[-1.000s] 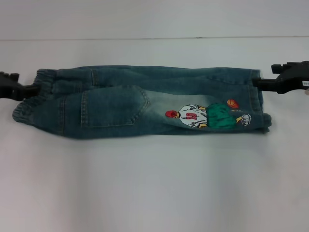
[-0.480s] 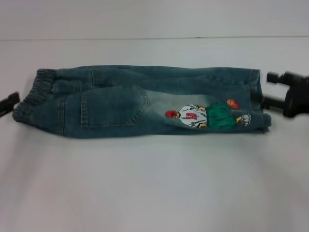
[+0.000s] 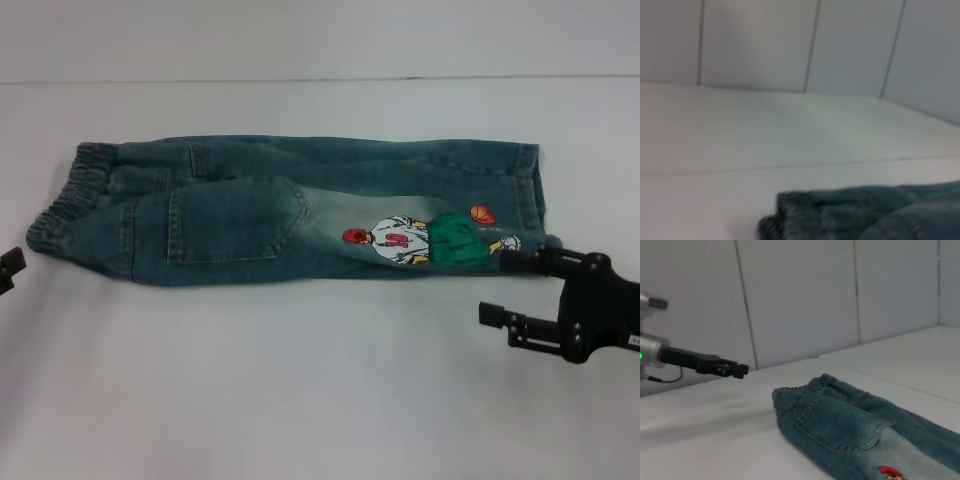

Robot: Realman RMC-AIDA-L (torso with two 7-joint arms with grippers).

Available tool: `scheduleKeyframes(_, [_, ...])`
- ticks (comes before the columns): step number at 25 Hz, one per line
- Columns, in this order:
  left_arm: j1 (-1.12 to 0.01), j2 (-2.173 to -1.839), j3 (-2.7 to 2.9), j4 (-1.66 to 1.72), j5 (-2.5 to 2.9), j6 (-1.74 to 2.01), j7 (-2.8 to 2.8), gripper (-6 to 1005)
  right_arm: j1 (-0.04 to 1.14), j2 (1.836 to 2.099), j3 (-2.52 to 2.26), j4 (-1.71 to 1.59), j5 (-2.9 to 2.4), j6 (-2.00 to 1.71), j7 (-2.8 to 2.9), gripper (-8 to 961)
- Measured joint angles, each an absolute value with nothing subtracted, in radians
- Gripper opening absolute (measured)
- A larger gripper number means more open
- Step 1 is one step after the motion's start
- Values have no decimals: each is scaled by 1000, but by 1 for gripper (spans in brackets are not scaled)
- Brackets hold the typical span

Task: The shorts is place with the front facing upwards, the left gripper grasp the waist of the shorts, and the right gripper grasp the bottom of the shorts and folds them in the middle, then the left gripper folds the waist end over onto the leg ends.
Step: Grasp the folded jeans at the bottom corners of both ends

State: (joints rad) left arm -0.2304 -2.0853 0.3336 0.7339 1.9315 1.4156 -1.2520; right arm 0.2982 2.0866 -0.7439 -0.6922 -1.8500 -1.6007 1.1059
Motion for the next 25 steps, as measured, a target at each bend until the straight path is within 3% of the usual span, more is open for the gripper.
scheduleKeyframes(12, [-331,-2078,467,678,1964,1104,-1171,646,309,2088,-738,-661,-1846,-1620,1098,755])
scheduleKeyframes(25, [-388,-2061,501,644,2082,1001,-1173,645,313,2089,-724,-660,-1835,-1653,1120,753])
